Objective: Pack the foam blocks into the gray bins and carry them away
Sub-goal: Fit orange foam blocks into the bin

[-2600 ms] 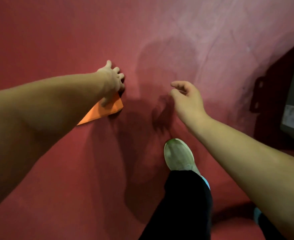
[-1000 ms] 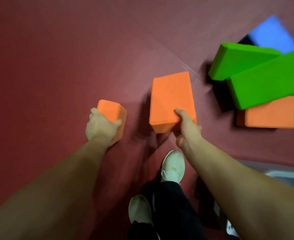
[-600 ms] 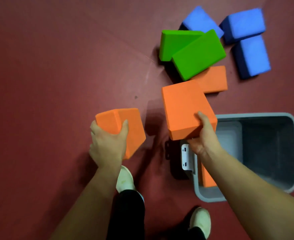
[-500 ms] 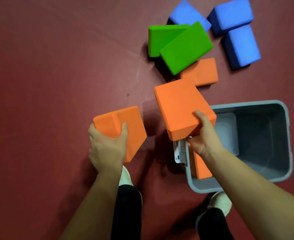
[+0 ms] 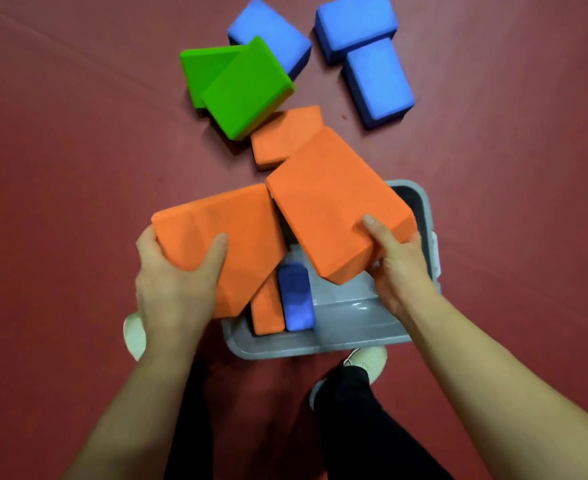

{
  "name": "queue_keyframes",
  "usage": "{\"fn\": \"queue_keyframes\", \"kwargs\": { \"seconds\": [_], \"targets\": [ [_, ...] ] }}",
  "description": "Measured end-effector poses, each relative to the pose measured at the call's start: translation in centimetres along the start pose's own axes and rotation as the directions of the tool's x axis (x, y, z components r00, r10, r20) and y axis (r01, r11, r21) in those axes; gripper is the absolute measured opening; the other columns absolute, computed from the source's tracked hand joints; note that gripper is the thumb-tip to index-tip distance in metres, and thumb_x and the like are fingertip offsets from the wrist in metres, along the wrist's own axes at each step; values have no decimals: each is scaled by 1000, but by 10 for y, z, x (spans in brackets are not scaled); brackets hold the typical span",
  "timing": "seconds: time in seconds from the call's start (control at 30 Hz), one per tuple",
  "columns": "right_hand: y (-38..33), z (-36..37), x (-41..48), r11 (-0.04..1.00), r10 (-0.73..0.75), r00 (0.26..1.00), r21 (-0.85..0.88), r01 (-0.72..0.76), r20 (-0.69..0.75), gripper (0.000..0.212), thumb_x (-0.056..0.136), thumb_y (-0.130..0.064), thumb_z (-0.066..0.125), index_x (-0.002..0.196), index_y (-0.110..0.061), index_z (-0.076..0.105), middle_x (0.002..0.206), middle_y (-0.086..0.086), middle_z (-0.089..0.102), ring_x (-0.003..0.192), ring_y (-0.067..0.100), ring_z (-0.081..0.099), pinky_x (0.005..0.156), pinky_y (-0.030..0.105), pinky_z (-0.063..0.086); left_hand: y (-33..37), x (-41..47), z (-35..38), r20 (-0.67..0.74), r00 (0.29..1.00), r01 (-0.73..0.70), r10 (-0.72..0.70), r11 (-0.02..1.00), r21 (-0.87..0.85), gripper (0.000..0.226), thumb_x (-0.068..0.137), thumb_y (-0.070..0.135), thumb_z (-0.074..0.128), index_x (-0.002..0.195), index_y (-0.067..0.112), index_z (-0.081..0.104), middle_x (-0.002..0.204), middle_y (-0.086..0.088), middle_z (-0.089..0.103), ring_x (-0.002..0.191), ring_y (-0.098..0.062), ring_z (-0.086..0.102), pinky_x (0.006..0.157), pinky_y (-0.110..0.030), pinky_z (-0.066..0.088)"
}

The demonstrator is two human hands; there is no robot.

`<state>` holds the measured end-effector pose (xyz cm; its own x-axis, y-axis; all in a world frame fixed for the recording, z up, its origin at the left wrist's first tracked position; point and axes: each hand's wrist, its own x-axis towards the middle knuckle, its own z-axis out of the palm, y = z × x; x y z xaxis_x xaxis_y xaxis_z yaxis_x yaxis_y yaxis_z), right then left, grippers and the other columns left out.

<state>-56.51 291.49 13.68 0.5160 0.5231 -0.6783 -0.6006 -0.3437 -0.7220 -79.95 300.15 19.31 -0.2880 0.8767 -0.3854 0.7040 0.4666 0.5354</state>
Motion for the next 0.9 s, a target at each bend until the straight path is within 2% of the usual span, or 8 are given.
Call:
{"fn": "queue_keyframes", "kwargs": {
  "seconds": [0.07, 0.13, 0.23, 0.3, 0.43, 0.6, 0.77, 0.9],
  "targets": [
    [-12, -29, 9, 993, -29, 999, -116, 26, -21, 40, 79, -18, 81, 116, -18, 65, 111, 5, 74, 103, 21, 71, 78, 40, 58, 10, -17, 25, 19, 999, 27, -27, 1000, -3, 86, 71, 62, 77, 141, 25, 41, 126, -6, 62, 116, -30, 58, 94, -37, 44],
    [-20, -53, 18, 972, -56, 996, -231, 39, -68, 44, 74, -25, 86, 111, -23, 62, 107, 0, 74, 100, 16, 72, 85, 41, 58, 17, -20, 43, 40, 998, 45, -45, 999, -6, 89, 69, 65, 77, 141, 26, 40, 127, -7, 62, 117, -31, 59, 94, -38, 45],
    [-16, -67, 23, 900, -19, 998, -435, -8, -58, 68, 64, -44, 91, 119, -23, 55, 109, -8, 70, 94, 6, 69, 84, 30, 57, 19, -18, 57, 39, 998, 49, -52, 996, 80, 91, 67, 68, 75, 140, 26, 40, 127, -12, 63, 118, -35, 58, 96, -41, 44],
    [-11, -62, 22, 832, 13, 999, -553, -37, -48, 79, 63, -48, 90, 125, -20, 50, 109, -12, 65, 93, 0, 65, 82, 24, 55, 13, -14, 62, 45, 998, 41, -48, 988, 147, 92, 67, 69, 75, 140, 27, 40, 127, -13, 62, 119, -36, 57, 96, -41, 44],
    [7, -39, 28, 778, 65, 996, -621, -91, -64, 89, 60, -54, 89, 129, -23, 42, 113, -12, 61, 102, 9, 63, 94, 39, 53, 1, 4, 69, 87, 995, 34, -46, 990, 138, 93, 67, 66, 77, 141, 26, 37, 127, -13, 62, 119, -36, 57, 97, -43, 45],
    [9, 13, 40, 703, 91, 992, -700, -124, -85, 92, 66, -56, 85, 132, -15, 34, 121, 0, 58, 105, 21, 60, 90, 40, 51, -1, 32, 86, 158, 987, -18, -15, 978, 208, 93, 70, 64, 76, 140, 18, 37, 123, -13, 63, 115, -37, 59, 95, -43, 45],
    [9, 38, 48, 599, 104, 989, -787, -147, -105, 91, 68, -57, 83, 131, -11, 35, 111, -1, 54, 98, 21, 57, 79, 33, 44, 3, 50, 105, 154, 988, -31, -16, 954, 299, 90, 71, 64, 75, 132, 9, 38, 121, -17, 62, 113, -40, 59, 92, -43, 43],
    [20, 59, 66, 502, 89, 994, -860, -95, -58, 90, 69, -54, 83, 131, -9, 35, 122, 10, 57, 111, 29, 58, 87, 39, 48, -9, 66, 115, 188, 981, -12, -49, 950, 311, 84, 74, 59, 76, 128, 6, 39, 120, -18, 62, 112, -38, 59, 85, -37, 40]
  ]
}}
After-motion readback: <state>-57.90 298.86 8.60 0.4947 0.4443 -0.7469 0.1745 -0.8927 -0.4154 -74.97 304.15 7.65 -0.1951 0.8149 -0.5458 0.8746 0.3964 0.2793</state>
